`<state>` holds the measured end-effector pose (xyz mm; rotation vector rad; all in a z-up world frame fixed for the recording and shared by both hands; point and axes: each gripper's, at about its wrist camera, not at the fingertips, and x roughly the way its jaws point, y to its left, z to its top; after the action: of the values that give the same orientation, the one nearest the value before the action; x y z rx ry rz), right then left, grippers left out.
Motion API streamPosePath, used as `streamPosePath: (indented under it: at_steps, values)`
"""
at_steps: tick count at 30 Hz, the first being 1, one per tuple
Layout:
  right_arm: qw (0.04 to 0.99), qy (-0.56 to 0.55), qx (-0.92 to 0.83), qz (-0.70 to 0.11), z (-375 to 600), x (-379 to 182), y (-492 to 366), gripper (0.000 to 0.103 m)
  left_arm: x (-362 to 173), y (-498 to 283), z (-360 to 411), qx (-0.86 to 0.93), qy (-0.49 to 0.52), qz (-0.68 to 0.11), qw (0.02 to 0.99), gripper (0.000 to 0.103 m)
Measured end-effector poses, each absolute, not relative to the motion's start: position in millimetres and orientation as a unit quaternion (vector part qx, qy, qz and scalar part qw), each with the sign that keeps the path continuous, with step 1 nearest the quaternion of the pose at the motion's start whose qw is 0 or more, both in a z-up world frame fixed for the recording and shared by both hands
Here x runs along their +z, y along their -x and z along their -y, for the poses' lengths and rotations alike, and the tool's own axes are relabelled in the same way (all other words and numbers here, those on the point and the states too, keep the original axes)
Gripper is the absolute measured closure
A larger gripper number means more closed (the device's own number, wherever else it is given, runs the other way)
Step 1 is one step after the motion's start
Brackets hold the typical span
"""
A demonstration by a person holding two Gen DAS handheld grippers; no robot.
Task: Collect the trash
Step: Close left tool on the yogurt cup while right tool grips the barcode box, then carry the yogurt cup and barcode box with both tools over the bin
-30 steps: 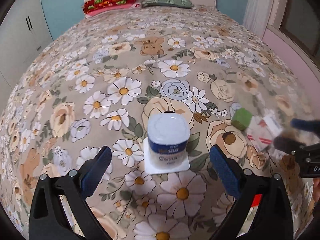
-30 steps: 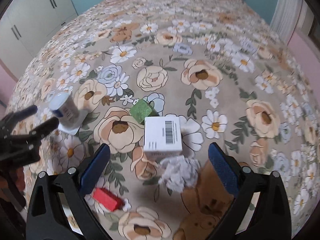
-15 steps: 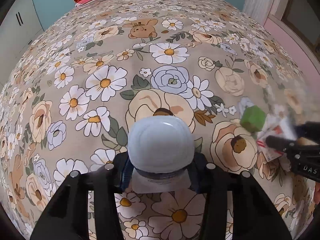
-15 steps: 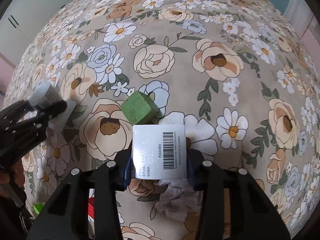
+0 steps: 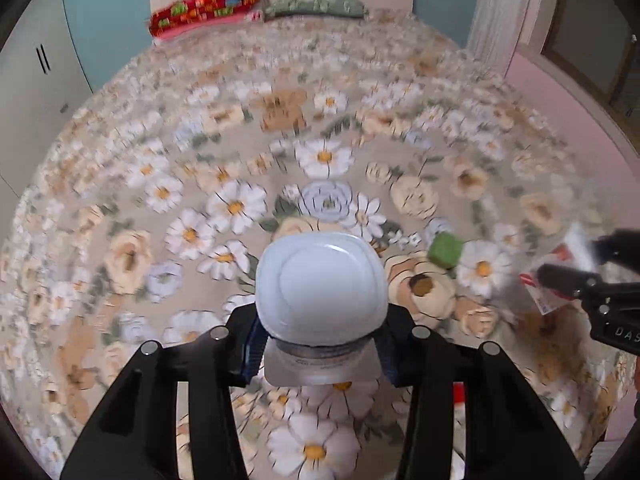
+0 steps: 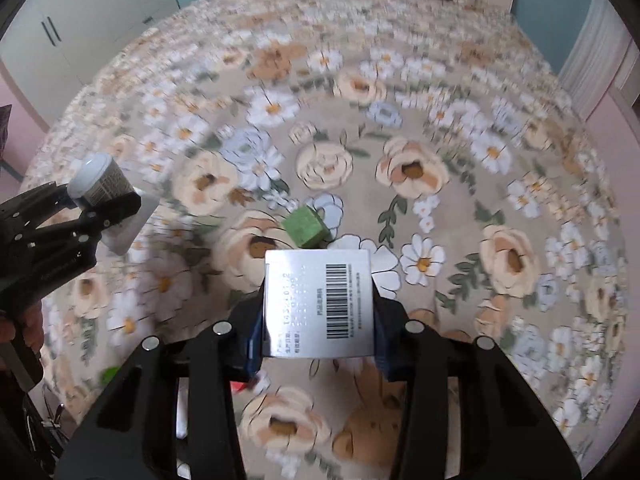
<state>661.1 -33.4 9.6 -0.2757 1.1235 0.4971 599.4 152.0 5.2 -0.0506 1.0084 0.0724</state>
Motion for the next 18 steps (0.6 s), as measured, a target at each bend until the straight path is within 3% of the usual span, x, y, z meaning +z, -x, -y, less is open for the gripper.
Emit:
streamPosePath:
  at_steps: [9, 18]
  values:
    - [0.845, 0.145, 0.25, -0.449, 46.4, 147.7, -555.8, 0.059, 128.5, -508.3, -130.5, 0.03, -0.009, -0.416, 0.909, 0.055]
    - [0.871, 0.147, 0.274, -0.381, 66.5, 249.6, -429.3, 0.059, 222.2, -396.4, -96.1, 0.033, -0.05, -0.353, 0.934, 0.055]
